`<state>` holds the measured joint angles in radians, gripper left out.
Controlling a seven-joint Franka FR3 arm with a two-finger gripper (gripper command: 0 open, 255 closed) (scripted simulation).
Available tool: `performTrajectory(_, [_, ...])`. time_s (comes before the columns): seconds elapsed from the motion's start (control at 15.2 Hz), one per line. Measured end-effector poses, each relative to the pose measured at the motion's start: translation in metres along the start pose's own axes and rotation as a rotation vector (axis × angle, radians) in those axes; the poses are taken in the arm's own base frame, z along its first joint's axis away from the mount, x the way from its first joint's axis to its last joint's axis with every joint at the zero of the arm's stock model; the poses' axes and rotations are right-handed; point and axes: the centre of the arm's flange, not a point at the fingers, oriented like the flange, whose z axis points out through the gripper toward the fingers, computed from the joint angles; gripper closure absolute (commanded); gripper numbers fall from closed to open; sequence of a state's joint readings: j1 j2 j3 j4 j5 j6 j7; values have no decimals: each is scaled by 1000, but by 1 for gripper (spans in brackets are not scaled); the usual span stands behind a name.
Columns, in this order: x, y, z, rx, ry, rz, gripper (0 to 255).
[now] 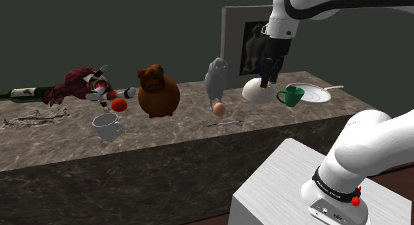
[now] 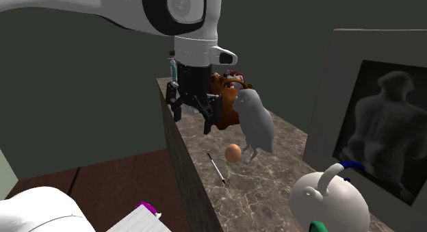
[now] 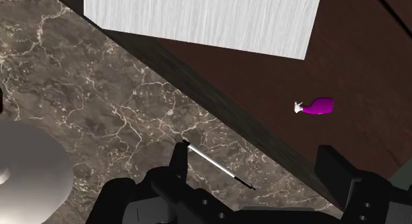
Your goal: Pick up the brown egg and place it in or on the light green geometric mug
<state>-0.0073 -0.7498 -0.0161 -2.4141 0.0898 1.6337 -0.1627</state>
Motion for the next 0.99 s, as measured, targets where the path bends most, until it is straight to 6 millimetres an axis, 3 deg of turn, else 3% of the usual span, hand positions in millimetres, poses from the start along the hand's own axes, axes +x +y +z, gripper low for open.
performTrajectory(0.26, [14,1,19,17,18,49,0])
performTrajectory(0.99, [106,28,117,102,124,311,0])
